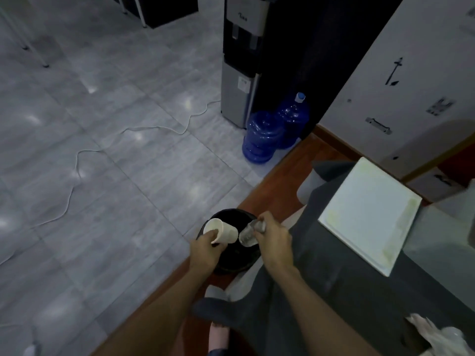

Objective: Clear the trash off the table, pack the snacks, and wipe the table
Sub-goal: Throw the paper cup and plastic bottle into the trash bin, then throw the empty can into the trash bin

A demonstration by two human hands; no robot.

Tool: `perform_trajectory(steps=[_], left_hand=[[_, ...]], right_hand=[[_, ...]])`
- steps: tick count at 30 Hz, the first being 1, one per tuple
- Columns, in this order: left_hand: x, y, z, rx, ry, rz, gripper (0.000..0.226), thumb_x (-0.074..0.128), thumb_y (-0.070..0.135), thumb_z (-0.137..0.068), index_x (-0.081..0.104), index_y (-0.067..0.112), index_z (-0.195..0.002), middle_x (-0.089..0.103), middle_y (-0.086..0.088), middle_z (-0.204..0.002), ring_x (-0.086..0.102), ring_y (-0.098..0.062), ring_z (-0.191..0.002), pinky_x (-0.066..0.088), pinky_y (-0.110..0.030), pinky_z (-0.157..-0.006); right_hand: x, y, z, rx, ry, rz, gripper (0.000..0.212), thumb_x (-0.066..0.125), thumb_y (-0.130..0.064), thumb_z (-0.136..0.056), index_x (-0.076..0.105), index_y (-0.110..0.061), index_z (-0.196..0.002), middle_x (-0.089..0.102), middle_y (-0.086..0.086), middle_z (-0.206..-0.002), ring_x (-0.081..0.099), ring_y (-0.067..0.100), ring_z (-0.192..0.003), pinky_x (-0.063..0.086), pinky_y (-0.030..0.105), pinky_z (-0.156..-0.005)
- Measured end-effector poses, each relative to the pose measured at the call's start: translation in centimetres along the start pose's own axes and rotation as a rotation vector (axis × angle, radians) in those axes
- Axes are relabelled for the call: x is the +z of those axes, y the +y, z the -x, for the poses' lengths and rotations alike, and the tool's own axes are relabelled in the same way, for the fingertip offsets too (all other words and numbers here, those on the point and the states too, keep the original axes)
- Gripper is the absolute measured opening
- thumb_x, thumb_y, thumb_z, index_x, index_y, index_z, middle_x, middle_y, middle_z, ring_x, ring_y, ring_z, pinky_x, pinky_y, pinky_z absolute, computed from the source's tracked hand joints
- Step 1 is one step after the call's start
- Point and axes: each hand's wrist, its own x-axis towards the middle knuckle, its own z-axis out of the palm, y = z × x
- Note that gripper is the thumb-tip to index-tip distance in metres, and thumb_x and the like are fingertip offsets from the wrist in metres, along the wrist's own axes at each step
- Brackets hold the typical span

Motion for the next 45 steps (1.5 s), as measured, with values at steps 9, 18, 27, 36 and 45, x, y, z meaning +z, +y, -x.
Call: perform_trajectory(steps=[9,18,27,36,45], left_hand=[[0.2,-0.9,-1.5,0.036,-0.051,0.076,0.03,0.053,0.007,-0.093,0.062,0.006,-0.121,0.065,-0.01,-0.122,0.059,-0.023,-0.113,0.041,-0.022,-0.094],[0.6,11.9,5.0,0.354,-0.041,0.092,0.028,0.049,0.012,-0.095,0.063,0.017,-0.118,0.066,0.003,-0.117,0.059,-0.011,-0.104,0.044,-0.025,-0.094],[12.0,20.7,20.3,0.72,-0.381,0.06,0.034,0.056,0.009,-0.093,0.058,0.013,-0.127,0.059,0.001,-0.127,0.055,-0.012,-0.116,0.041,-0.027,-0.099],[26.3,21.7,34.3,1.055,-0.717,-0.256,0.038,0.056,0.011,-0.091,0.056,0.02,-0.128,0.043,0.001,-0.144,0.037,-0.016,-0.135,0.029,-0.026,-0.108],[31.7,20.2,40.3,1.043,-0.738,-0.416,0.036,0.061,0.01,-0.087,0.061,0.014,-0.123,0.05,-0.011,-0.137,0.045,-0.027,-0.127,0.035,-0.034,-0.107]], right_hand=[[1.7,1.3,-1.5,0.018,0.015,-0.094,0.026,0.051,-0.007,-0.095,0.059,-0.01,-0.119,0.068,0.01,-0.106,0.064,0.023,-0.095,0.048,0.027,-0.078],[-10.9,7.6,6.6,-0.034,0.43,-0.263,0.031,0.055,-0.004,-0.09,0.063,-0.015,-0.118,0.065,0.0,-0.119,0.057,0.017,-0.113,0.036,0.015,-0.097],[-21.7,20.6,22.1,0.257,0.798,-0.309,0.029,0.057,-0.007,-0.089,0.064,-0.016,-0.115,0.065,-0.002,-0.118,0.054,0.013,-0.112,0.038,0.017,-0.095],[-23.3,36.6,39.8,0.69,0.803,-0.084,0.038,0.066,-0.022,-0.083,0.06,-0.017,-0.12,0.062,0.002,-0.122,0.051,0.023,-0.114,0.043,0.031,-0.095],[-19.5,40.5,44.4,0.941,0.327,-0.216,0.095,0.07,-0.048,-0.074,0.011,-0.028,-0.146,0.026,0.004,-0.151,0.038,0.028,-0.133,0.045,0.049,-0.097]])
